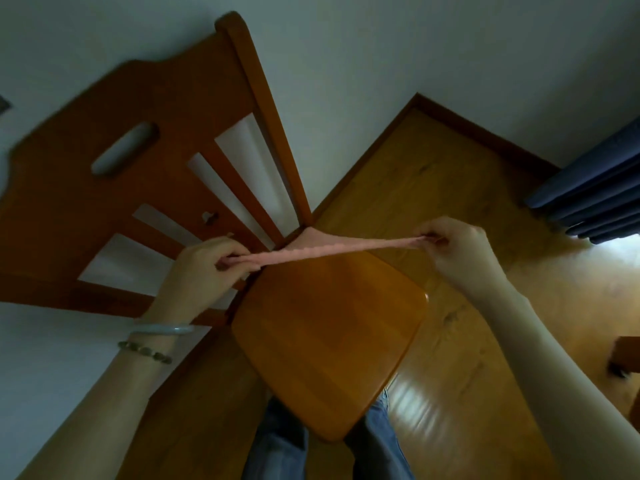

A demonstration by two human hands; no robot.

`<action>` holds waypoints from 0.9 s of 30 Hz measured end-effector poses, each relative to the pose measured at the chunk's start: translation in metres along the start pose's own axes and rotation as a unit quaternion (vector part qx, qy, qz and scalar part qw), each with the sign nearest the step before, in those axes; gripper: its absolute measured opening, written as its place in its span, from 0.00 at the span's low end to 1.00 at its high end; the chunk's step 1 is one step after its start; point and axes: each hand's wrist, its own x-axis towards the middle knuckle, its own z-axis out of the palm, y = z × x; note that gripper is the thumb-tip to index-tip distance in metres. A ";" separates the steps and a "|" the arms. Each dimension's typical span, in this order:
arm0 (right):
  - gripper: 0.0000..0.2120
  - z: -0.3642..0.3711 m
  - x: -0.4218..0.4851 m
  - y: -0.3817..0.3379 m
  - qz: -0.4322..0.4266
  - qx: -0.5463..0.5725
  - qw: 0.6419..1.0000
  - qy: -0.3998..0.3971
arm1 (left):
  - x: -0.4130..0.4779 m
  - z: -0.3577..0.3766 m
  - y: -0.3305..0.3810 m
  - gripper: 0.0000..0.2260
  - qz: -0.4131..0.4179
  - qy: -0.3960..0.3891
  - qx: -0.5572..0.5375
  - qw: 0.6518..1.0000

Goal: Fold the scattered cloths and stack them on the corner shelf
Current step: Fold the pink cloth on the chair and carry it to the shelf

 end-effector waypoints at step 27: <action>0.09 0.192 -0.110 0.136 0.382 0.085 0.907 -0.157 | -0.058 0.206 -0.116 0.04 -0.281 -0.141 -0.121 0.942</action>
